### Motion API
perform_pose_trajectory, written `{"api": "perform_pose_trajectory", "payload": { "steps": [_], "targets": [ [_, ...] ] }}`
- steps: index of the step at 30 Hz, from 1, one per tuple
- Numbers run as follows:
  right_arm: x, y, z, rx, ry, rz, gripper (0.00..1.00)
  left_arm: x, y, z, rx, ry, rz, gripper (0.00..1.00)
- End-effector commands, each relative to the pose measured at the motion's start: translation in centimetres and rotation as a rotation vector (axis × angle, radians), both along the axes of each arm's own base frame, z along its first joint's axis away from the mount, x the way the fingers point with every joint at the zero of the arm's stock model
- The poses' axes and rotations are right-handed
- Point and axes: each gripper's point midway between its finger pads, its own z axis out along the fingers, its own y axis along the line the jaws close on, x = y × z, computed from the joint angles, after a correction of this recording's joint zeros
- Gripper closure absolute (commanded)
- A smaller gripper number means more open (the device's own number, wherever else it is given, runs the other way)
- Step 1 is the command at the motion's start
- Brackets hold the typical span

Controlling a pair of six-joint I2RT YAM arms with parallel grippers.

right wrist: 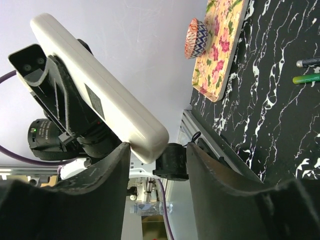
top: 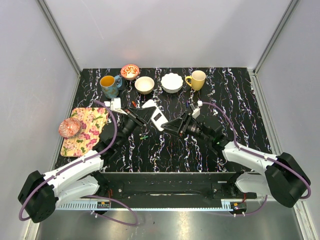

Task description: Load the batteries into the remote control

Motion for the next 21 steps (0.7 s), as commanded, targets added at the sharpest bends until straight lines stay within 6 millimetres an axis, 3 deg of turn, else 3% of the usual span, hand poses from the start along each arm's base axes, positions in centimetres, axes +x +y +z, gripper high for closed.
{"api": "perform_pose_trajectory", "payload": {
  "steps": [1, 21],
  "targets": [
    [0.8, -0.1, 1.6, -0.008, -0.045, -0.029, 0.44, -0.4, 0.4, 4.5, -0.1, -0.099, 0.001, 1.0],
    [2.5, -0.7, 3.6, 0.064, -0.064, -0.072, 0.43, -0.7, 0.2, 3.6, -0.094, -0.086, -0.021, 1.0]
  ]
}}
